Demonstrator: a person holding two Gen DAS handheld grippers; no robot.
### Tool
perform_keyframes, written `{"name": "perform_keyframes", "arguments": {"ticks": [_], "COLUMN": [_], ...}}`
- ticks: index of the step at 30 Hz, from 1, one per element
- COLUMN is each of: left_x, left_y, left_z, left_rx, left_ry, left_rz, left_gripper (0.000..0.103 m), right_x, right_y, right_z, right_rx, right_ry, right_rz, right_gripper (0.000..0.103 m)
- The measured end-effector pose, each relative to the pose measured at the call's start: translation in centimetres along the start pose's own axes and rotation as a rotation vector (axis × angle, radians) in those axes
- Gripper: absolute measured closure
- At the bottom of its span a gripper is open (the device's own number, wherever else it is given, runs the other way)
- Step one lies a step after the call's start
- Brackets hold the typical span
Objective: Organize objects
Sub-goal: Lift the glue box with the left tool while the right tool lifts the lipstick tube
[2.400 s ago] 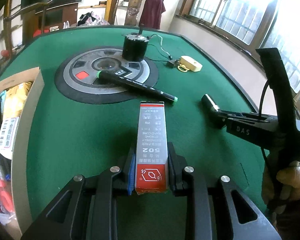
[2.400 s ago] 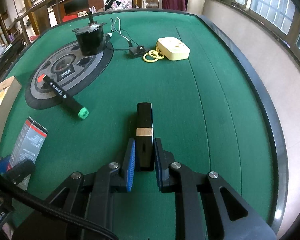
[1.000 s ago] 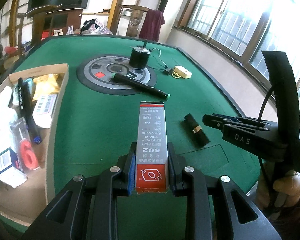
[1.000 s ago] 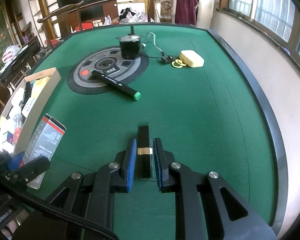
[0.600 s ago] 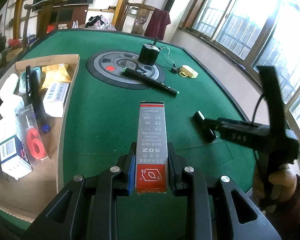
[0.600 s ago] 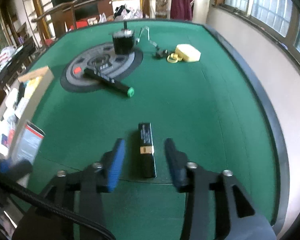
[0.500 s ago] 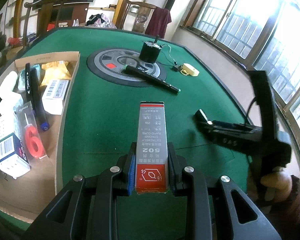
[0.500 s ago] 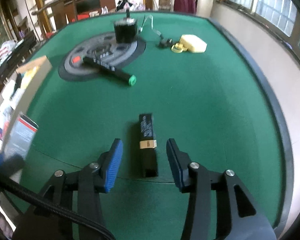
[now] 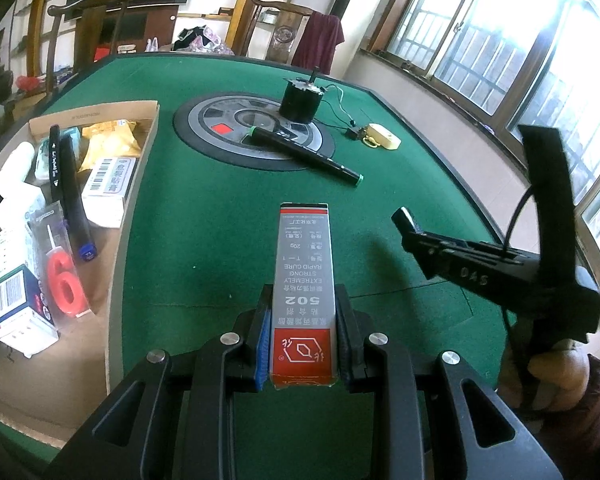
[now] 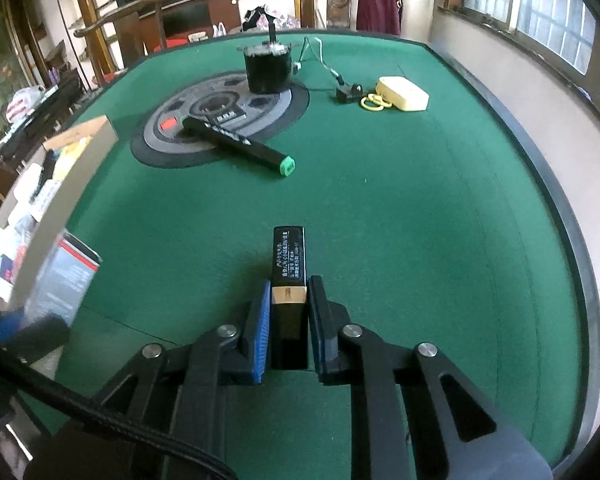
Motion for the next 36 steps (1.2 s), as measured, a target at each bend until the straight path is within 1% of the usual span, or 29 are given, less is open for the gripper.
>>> {"name": "perform_keyframes", "arguments": {"ticks": [8, 14, 27, 36], "left_x": [-0.1, -0.1, -0.1, -0.2], "left_y": [1.7, 3.2, 5.5, 6.7], "left_z": [-0.1, -0.8, -2.4, -4.9], "left_rx": [0.005, 0.018, 0.047, 0.073], "left_ry": [-0.002, 0.008, 0.029, 0.074], "left_rz": [0.022, 0.045, 0.074, 0.093], "left_gripper": [0.080, 0.080, 0.080, 0.080], "right_x": [0.1, 0.2, 0.9, 1.1], "right_y": [2.1, 3.3, 4.9, 5.3], "right_z": [-2.6, -4.8, -9.1, -13.6], "right_rx": [0.051, 0.083, 0.143, 0.185], "right_ry": [0.024, 0.056, 0.120, 0.194], "right_rz": [0.026, 0.046, 0.070, 0.073], "right_gripper": [0.088, 0.088, 0.088, 0.088]}}
Point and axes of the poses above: each gripper's, at about its wrist camera, not at the fingertips, and y roughly against the way its jaws point, z to its right, x to its top, the point moved 6 cm from there along -y, roughly the way its jaws point, and after that the axes turned 3 degrees about -y, right-handed, at the moved point
